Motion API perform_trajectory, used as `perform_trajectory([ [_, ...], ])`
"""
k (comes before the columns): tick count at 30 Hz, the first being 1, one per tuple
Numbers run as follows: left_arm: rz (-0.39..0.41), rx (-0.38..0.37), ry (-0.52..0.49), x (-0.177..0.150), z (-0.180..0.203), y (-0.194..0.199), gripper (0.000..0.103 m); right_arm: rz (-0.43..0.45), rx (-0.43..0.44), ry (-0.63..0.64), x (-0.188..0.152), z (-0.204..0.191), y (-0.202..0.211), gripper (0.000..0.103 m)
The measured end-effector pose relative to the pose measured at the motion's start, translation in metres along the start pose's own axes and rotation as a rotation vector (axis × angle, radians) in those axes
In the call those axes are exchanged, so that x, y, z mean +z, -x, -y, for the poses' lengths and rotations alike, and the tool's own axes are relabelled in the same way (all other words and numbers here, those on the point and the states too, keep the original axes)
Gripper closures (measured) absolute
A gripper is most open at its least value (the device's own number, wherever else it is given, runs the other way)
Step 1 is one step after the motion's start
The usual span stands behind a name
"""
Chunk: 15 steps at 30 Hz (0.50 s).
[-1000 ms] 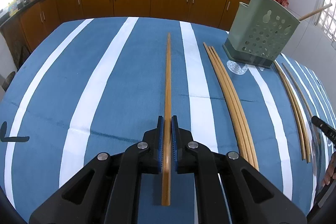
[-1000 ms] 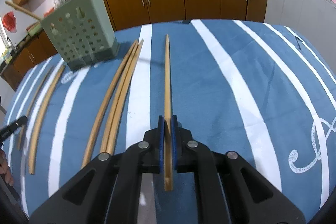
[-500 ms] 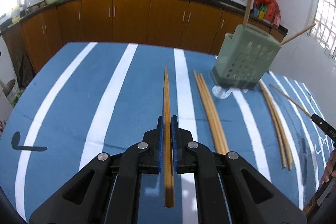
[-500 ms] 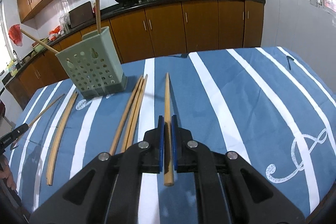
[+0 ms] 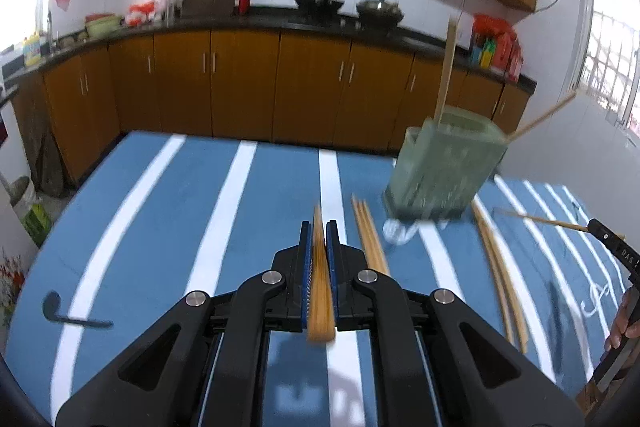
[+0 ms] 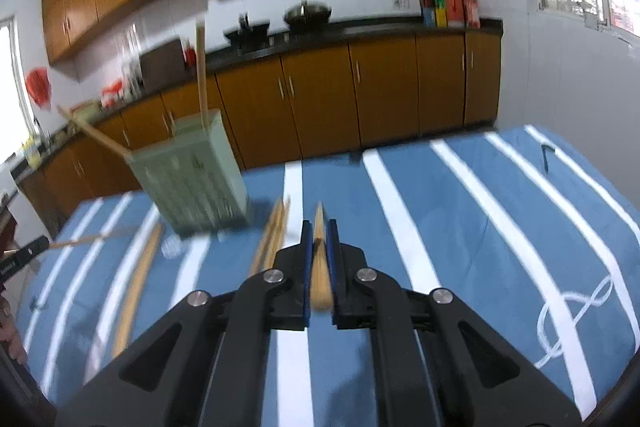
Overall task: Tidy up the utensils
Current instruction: 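Raise the left tool's chopstick over the green holder while the right tool carries its chopstick there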
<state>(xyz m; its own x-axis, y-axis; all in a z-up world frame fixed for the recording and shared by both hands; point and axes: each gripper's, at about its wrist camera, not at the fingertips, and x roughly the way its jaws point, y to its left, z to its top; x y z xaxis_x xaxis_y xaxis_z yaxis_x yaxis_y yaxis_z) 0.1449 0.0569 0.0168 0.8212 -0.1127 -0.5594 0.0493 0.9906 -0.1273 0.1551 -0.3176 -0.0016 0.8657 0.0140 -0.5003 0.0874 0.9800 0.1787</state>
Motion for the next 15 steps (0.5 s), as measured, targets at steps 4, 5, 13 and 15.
perform_trajectory([
  [4,0.067,-0.006,-0.014,0.02,0.005,0.015,0.096,0.073,0.011,-0.004,0.02,-0.002,0.013,0.095],
  [5,0.078,-0.007,-0.019,0.024,0.006,0.017,0.096,0.086,0.013,-0.003,0.024,-0.003,0.016,0.095],
  [13,0.154,-0.054,-0.062,0.056,0.022,0.04,0.096,0.184,0.092,0.005,0.066,-0.015,0.048,0.095],
  [15,0.181,-0.069,-0.077,0.064,0.03,0.047,0.096,0.208,0.122,0.004,0.074,-0.019,0.057,0.095],
])
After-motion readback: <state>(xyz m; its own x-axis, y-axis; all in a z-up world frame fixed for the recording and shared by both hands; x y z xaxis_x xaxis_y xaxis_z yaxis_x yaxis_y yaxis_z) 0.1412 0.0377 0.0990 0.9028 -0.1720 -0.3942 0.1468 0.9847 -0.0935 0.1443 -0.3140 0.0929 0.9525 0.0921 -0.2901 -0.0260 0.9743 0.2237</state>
